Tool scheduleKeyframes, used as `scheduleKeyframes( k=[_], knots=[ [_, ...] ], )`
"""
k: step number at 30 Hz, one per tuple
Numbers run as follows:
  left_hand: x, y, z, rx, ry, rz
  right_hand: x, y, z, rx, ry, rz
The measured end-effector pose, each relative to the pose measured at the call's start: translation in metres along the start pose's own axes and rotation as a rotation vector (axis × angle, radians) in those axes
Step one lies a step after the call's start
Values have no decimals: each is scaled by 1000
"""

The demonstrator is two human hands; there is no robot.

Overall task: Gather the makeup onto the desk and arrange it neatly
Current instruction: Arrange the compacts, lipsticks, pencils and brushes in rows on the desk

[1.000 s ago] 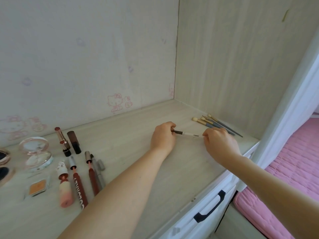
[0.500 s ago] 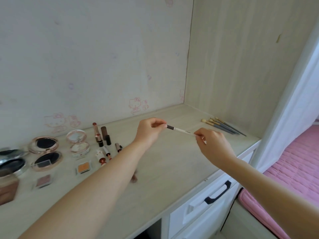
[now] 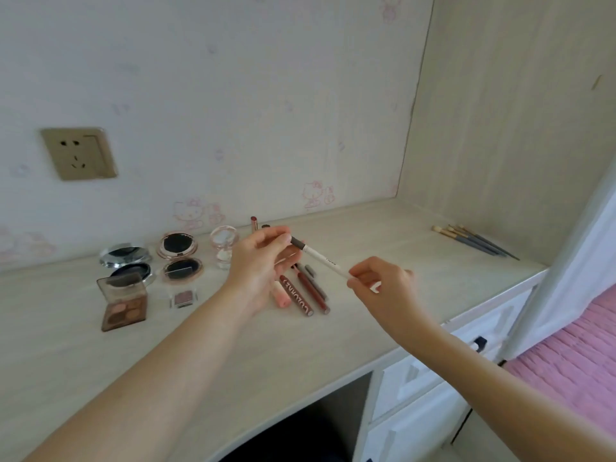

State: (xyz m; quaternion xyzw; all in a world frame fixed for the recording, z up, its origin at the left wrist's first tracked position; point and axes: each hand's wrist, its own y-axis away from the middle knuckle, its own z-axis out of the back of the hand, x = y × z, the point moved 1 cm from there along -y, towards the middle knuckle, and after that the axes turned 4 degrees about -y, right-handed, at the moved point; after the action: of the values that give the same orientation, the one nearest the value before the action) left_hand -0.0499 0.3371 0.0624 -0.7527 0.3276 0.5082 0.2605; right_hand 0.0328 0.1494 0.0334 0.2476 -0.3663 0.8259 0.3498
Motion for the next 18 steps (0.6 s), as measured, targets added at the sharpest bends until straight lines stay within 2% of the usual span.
scheduleKeyframes(
  k=[9,18],
  knots=[
    [-14,34,56,1,62,-26,51,34,-54,94,-264,-34],
    [-11,52,92,19,-57,-12,86,44,-102,224,-420,-105]
  ],
)
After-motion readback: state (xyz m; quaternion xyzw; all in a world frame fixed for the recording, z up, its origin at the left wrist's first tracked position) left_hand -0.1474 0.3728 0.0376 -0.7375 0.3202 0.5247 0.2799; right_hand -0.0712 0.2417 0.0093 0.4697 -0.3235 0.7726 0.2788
